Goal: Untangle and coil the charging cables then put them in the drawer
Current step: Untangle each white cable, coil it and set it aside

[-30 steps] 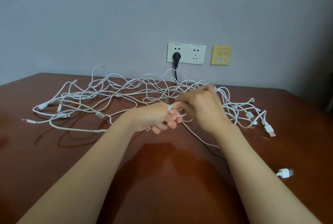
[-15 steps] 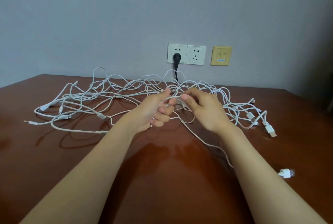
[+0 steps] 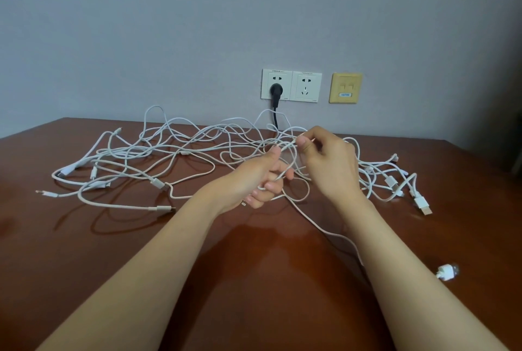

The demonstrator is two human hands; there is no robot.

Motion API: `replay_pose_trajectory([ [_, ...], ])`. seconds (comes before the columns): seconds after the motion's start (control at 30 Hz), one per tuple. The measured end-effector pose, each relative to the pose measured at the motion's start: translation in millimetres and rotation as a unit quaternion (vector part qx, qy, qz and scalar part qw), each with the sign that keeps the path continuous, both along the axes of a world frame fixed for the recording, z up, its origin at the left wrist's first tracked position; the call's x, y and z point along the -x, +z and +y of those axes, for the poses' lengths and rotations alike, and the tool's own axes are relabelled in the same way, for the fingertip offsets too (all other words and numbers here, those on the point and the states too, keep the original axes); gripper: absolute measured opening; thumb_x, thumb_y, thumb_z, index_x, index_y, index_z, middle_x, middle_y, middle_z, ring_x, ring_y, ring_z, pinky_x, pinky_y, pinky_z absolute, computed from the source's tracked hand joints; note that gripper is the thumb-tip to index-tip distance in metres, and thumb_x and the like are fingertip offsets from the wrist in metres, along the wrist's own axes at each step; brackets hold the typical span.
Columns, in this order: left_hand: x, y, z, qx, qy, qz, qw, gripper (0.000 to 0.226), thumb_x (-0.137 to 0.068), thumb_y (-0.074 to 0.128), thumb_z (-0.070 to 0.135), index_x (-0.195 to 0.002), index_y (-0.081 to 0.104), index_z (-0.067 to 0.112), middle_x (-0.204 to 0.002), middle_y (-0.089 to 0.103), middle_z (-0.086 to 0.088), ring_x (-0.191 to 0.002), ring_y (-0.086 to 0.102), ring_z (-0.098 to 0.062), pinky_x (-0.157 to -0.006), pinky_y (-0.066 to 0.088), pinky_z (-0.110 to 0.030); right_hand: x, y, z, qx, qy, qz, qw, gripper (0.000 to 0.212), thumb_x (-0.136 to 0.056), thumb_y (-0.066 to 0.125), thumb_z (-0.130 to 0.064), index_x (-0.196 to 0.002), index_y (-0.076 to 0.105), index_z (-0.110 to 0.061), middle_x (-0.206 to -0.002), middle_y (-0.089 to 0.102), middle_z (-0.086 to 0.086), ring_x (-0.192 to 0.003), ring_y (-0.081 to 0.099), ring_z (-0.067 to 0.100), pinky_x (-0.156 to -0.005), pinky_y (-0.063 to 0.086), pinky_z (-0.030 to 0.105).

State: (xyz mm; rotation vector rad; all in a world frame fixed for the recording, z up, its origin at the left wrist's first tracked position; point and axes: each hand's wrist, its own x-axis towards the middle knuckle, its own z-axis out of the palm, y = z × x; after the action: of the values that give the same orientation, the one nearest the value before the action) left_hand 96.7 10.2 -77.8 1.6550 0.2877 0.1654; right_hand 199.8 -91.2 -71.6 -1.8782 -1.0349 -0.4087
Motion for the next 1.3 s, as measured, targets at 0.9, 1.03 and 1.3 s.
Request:
replay_pose_trajectory([
  [0.9,8,14,8,0.176,0.056,0.031,0.982,0.019,-0.078,0.028,0.014,-0.062,0.038,0.014,-0.04,0.022,0.008,-0.027,0.015,-0.003,-0.027,0.009,-0.013,6,3,-4,0.147,0.102,-0.028,0.983,0.024,-0.089,0.054,-0.018,-0.067,0.054,-0.029,-0.063,0.055,-0.007,-0.073,0.051,0.019,-0.066,0.036,0.03],
  [1.03,6,10,4,0.067,0.042,0.111,0.991,0.056,-0.092,0.023,0.059,-0.062,0.039,0.014,-0.042,0.022,0.008,-0.03,0.012,-0.002,-0.03,0.006,-0.011,8,10,-5,0.028,0.166,0.066,0.983,0.019,-0.086,0.06,-0.005,-0.081,0.065,-0.024,-0.053,0.056,-0.01,-0.052,0.051,0.003,-0.058,0.041,0.017],
  [1.3,8,7,11,0.094,0.006,0.104,0.99,0.076,-0.074,0.01,0.083,-0.065,0.039,0.013,-0.045,0.023,0.007,-0.031,0.014,-0.002,-0.032,0.007,-0.015,10,22,-15,-0.023,0.27,0.229,0.935,0.021,-0.087,0.059,0.001,-0.075,0.064,-0.016,-0.047,0.061,-0.007,-0.05,0.049,0.011,-0.055,0.04,0.013],
])
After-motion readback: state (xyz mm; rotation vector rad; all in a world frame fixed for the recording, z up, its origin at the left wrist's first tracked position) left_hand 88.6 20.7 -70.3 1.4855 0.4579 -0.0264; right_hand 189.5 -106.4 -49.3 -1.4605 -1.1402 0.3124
